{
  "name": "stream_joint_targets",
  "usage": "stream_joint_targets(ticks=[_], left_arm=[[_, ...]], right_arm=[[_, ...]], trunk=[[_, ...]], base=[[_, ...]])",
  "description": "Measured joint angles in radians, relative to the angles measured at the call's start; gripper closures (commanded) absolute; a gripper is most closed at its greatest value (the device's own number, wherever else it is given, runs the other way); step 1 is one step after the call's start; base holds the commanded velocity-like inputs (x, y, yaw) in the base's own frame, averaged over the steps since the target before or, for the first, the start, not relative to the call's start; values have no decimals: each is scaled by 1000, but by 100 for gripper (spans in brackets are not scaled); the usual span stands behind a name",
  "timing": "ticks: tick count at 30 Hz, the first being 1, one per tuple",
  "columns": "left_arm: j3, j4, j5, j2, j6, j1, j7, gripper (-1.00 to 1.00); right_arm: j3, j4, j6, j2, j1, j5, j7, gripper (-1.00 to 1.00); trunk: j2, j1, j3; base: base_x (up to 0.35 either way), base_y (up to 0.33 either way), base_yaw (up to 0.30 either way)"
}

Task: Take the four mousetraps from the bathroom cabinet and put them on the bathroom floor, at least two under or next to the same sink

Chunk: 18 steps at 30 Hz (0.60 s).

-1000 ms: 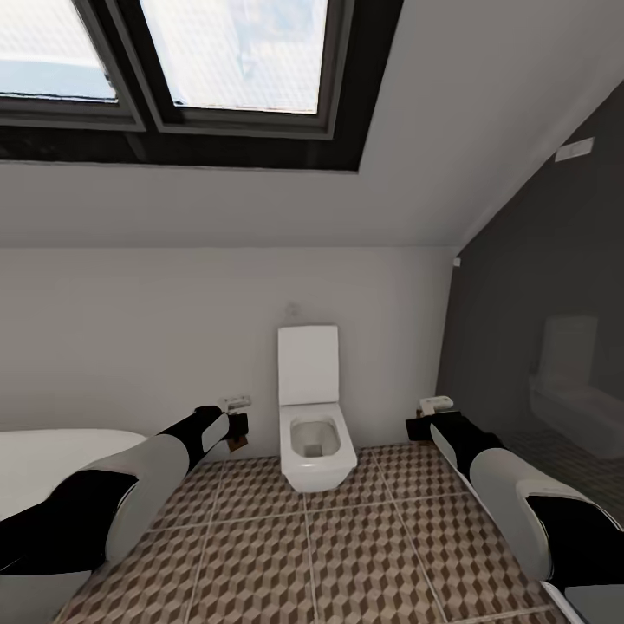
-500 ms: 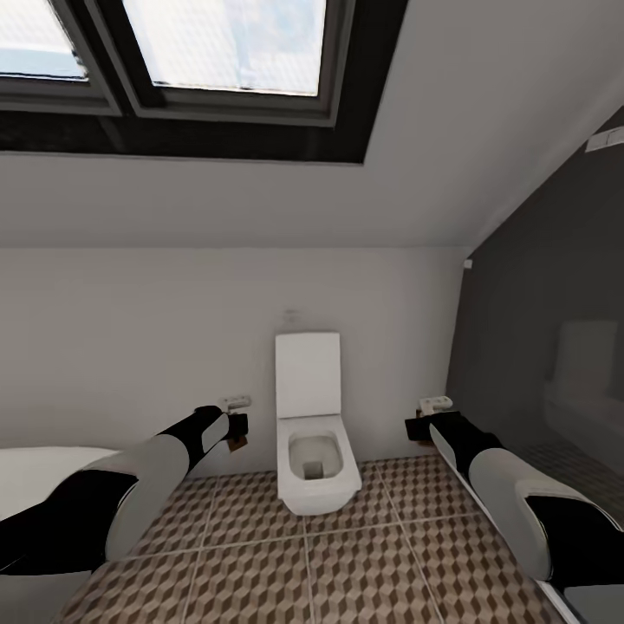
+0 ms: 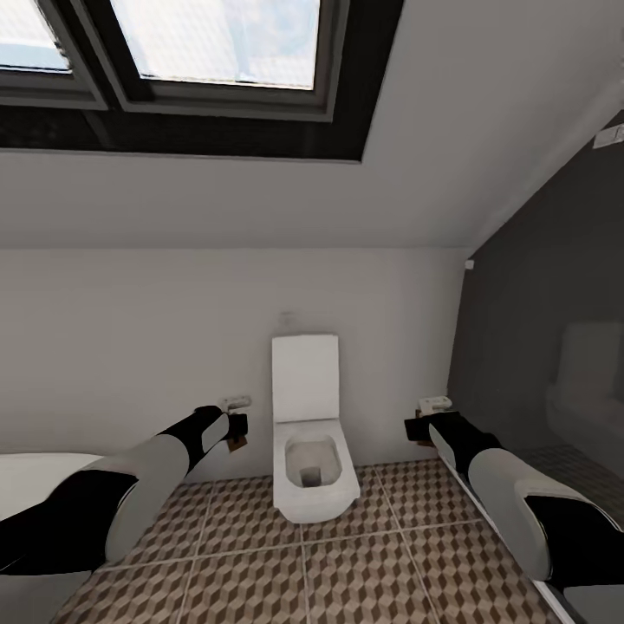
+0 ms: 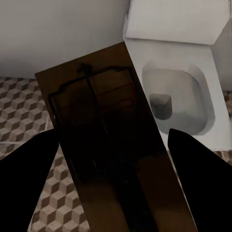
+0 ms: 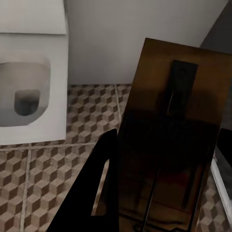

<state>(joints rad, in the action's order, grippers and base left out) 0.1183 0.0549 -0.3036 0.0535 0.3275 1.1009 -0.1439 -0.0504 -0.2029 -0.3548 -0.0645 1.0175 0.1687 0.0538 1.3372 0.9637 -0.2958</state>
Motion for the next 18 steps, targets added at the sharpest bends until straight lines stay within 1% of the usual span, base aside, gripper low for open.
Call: stream_joint_targets(ticks=[18], left_arm=[[-1,0,-2,0,-1,0,2,100]], right_arm=[[0,1,-1,1,0,0,0,100]], trunk=[[0,0,0]], base=[[0,-276,0]])
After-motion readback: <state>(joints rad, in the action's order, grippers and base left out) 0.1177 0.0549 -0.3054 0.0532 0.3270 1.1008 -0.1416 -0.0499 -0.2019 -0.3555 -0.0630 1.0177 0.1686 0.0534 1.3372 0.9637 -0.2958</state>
